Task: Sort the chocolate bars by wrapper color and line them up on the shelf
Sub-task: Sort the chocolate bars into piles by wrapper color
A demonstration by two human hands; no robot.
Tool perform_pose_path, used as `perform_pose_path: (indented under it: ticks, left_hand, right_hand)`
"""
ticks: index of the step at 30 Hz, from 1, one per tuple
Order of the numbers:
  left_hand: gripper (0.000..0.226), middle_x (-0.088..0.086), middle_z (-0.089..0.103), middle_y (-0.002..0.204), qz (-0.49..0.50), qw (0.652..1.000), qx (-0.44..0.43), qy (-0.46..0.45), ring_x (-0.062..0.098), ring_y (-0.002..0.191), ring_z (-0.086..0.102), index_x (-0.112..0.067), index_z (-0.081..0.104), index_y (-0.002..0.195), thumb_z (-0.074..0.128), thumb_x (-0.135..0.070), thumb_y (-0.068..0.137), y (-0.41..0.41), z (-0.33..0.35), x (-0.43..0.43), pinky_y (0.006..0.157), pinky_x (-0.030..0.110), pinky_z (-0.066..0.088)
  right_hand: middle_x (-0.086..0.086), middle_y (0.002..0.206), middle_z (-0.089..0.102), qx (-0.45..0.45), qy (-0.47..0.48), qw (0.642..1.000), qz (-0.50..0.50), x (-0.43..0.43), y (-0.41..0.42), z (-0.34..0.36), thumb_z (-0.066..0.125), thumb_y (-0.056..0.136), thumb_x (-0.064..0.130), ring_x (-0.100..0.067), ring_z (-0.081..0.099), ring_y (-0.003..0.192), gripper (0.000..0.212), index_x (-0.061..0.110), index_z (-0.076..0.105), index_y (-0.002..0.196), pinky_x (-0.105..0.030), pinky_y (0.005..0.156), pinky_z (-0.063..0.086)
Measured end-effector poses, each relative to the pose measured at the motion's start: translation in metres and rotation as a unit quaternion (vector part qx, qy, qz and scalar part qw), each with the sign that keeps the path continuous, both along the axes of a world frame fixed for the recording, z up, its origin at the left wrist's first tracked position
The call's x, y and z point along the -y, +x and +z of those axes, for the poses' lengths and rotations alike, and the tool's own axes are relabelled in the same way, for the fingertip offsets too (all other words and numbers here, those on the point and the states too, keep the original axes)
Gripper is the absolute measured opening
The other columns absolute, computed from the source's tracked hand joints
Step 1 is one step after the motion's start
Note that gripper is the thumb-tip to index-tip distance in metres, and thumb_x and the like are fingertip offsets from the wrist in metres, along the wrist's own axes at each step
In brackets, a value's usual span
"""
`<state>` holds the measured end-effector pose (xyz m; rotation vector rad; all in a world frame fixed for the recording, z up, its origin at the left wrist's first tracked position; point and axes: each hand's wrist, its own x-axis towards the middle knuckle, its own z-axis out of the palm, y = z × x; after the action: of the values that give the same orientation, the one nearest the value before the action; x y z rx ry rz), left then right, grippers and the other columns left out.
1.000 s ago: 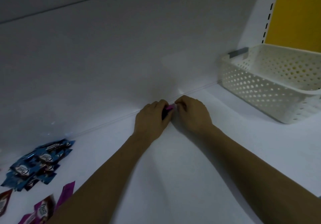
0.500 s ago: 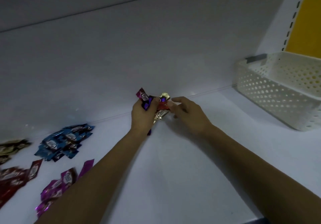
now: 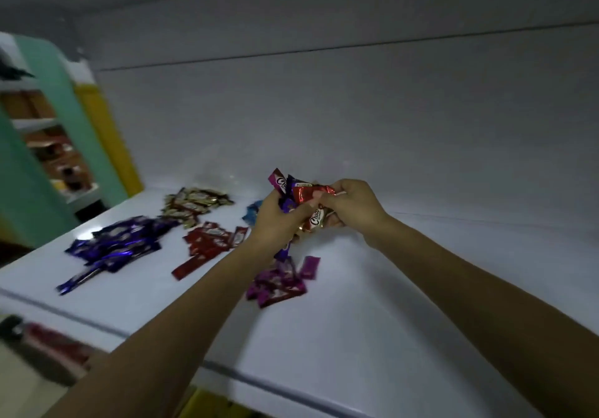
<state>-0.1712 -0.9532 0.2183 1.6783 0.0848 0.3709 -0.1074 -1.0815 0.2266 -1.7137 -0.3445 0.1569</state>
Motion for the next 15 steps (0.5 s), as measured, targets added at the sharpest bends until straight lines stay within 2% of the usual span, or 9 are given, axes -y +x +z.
perform_pose_path:
  ticks: [3, 5, 7, 9, 12, 15]
  left_hand:
    - [0.015, 0.003, 0.067, 0.083, 0.076, 0.997, 0.001, -0.012, 0.008, 0.058, 0.06, -0.014, 0.059, 0.107, 0.062, -0.017, 0.093, -0.02, -0.006, -0.045, 0.046, 0.02, 0.045]
    - [0.01, 0.003, 0.067, 0.083, 0.122, 0.992, 0.003, -0.044, 0.015, 0.064, 0.06, -0.016, 0.059, 0.103, 0.061, -0.016, 0.093, -0.034, -0.009, -0.07, 0.048, 0.023, 0.047]
    - [0.013, 0.0, 0.069, 0.085, 0.161, 0.984, 0.012, -0.075, 0.011, 0.066, 0.065, -0.014, 0.059, 0.106, 0.061, -0.013, 0.093, -0.048, -0.013, -0.091, 0.052, 0.021, 0.051]
    - [0.015, 0.0, 0.07, 0.09, 0.194, 0.976, 0.017, -0.094, 0.006, 0.071, 0.068, -0.015, 0.059, 0.107, 0.062, -0.013, 0.092, -0.062, -0.017, -0.109, 0.059, 0.018, 0.053]
    - [0.013, 0.001, 0.069, 0.095, 0.243, 0.964, 0.007, -0.108, 0.012, 0.081, 0.068, -0.025, 0.056, 0.098, 0.064, -0.017, 0.091, -0.077, -0.024, -0.13, 0.067, 0.022, 0.056]
    - [0.014, 0.0, 0.067, 0.093, 0.273, 0.955, 0.008, -0.118, 0.01, 0.077, 0.065, -0.024, 0.054, 0.097, 0.065, -0.019, 0.091, -0.082, -0.028, -0.142, 0.057, 0.015, 0.053]
  right_hand:
    - [-0.01, 0.074, 0.068, 0.024, -0.035, 0.996, 0.076, -0.05, -0.002, 0.003, 0.07, 0.086, 0.022, -0.021, 0.064, 0.053, 0.019, 0.008, 0.058, 0.084, -0.036, 0.062, 0.055]
    - [-0.006, 0.071, 0.067, 0.046, -0.055, 0.992, 0.109, -0.081, -0.006, 0.003, 0.07, 0.085, 0.024, -0.016, 0.064, 0.051, 0.02, 0.013, 0.057, 0.074, -0.025, 0.053, 0.052]
    - [-0.004, 0.07, 0.068, 0.056, -0.07, 0.987, 0.136, -0.108, -0.012, 0.002, 0.072, 0.084, 0.024, -0.013, 0.064, 0.052, 0.019, 0.015, 0.061, 0.071, -0.017, 0.046, 0.045]
    - [-0.004, 0.073, 0.07, 0.066, -0.086, 0.982, 0.158, -0.131, -0.018, 0.001, 0.074, 0.082, 0.023, -0.014, 0.067, 0.056, 0.016, 0.013, 0.065, 0.073, -0.019, 0.049, 0.049]
    - [-0.003, 0.074, 0.071, 0.063, -0.085, 0.98, 0.17, -0.157, -0.022, -0.002, 0.075, 0.08, 0.017, -0.013, 0.069, 0.057, 0.013, 0.014, 0.067, 0.071, -0.021, 0.054, 0.053]
    - [-0.001, 0.076, 0.07, 0.041, -0.075, 0.98, 0.182, -0.173, -0.022, -0.006, 0.074, 0.081, 0.015, -0.012, 0.069, 0.058, 0.012, 0.012, 0.067, 0.073, -0.017, 0.052, 0.05]
